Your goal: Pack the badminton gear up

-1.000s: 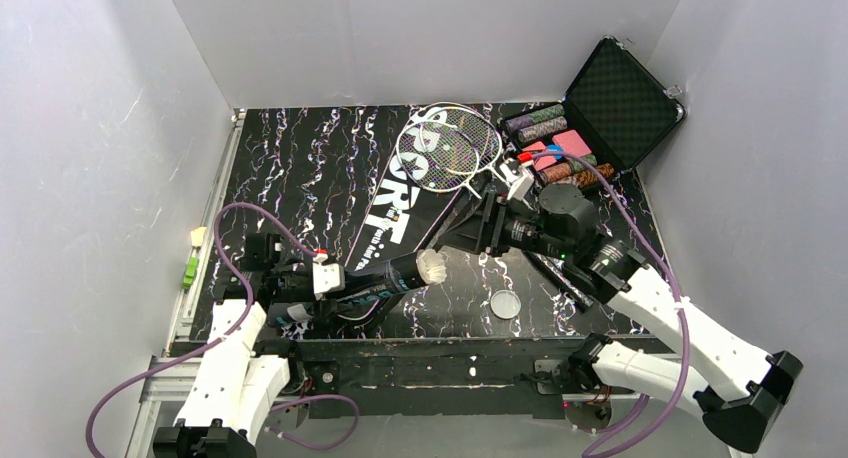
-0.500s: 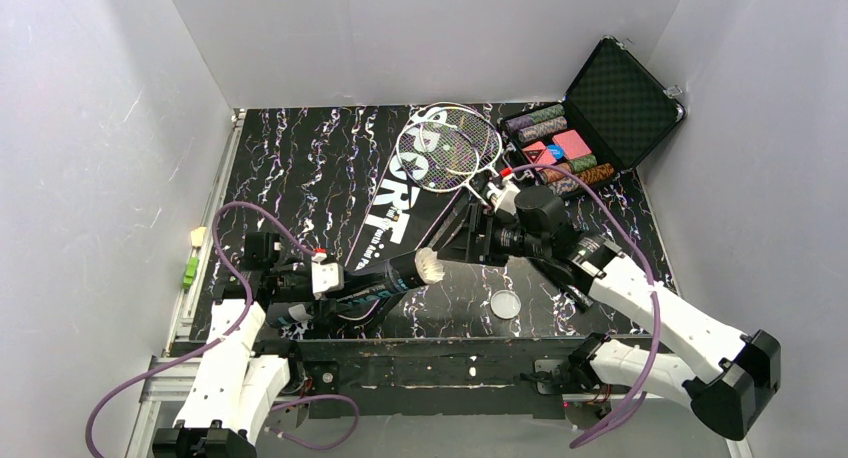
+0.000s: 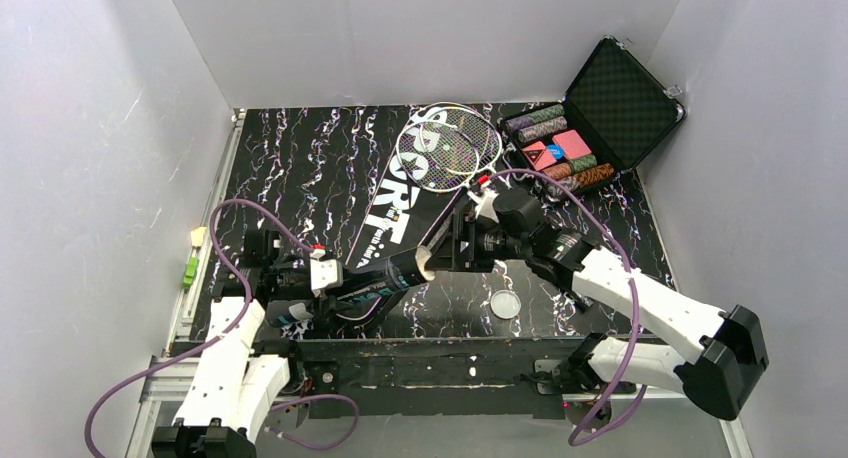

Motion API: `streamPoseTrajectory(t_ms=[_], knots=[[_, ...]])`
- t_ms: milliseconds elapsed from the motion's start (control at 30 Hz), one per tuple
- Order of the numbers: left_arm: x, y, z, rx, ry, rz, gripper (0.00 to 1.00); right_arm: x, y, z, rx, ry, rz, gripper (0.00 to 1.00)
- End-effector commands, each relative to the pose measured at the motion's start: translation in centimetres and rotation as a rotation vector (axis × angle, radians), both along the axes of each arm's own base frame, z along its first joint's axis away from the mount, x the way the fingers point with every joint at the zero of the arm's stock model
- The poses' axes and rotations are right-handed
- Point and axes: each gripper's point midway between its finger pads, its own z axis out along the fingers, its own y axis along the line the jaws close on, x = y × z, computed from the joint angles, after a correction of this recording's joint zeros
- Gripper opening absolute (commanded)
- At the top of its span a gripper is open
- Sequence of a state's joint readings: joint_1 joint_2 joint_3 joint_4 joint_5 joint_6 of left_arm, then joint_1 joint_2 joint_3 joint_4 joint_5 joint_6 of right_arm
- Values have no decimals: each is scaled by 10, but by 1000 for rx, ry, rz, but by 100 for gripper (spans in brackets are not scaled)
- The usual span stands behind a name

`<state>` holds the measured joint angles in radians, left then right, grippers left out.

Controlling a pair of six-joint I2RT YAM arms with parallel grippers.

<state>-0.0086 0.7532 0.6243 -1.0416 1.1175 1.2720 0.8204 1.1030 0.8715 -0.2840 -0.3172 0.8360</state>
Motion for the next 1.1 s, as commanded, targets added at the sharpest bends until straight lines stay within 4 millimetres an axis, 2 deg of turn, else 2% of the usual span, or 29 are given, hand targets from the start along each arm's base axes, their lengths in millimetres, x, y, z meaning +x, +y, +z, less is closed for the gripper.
streamPoseTrajectory(t_ms=[0, 233, 333, 433, 500, 567, 667, 800, 967, 1067], knots=[[1, -11, 32, -93, -55, -51, 2, -1, 18, 12, 28, -36, 41, 81], [0, -12, 31, -96, -56, -56, 2, -6, 43, 14, 40, -38, 91, 81], [-2, -11, 25, -89, -48, -54, 2, -4, 44, 22, 41, -50, 92, 81], [-4, -9, 18, -67, -50, -53, 2, 6, 28, 41, 35, -117, 40, 85], [-4, -7, 13, -49, -52, -51, 1, 16, 11, 53, 56, -142, -9, 86], [-4, -6, 8, -36, -54, -47, 1, 29, -8, 58, 62, -150, -77, 88], [-2, -4, 6, -29, -63, -34, 1, 53, -39, 47, 45, -106, -205, 88], [-2, -4, 7, -30, -67, -31, 2, 83, -67, 10, -24, -28, -373, 86], [-4, -4, 7, -27, -56, -31, 2, 118, -83, -37, -102, 70, -512, 79], [-5, -4, 6, -24, -55, -31, 2, 138, -89, -57, -134, 101, -571, 77]])
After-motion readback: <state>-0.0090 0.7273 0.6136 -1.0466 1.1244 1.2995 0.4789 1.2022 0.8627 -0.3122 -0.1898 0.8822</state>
